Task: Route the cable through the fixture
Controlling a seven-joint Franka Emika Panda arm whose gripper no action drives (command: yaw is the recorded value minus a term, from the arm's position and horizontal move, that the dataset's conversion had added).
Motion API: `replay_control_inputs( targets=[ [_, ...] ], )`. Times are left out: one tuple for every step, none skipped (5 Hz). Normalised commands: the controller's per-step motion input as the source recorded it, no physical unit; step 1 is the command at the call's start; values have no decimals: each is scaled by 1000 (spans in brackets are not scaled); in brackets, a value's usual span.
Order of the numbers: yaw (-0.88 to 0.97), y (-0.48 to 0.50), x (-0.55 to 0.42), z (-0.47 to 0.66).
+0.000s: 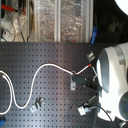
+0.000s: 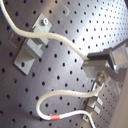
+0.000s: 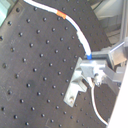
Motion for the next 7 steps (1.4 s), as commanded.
replay_control_inputs(
  targets=[
    [117,16,-76,26],
    [69,43,-198,209],
    [0,0,0,17],
    [17,28,-88,406],
    [0,0,0,29],
    [166,-138,-263,136],
    [240,-162,-387,171]
  ],
)
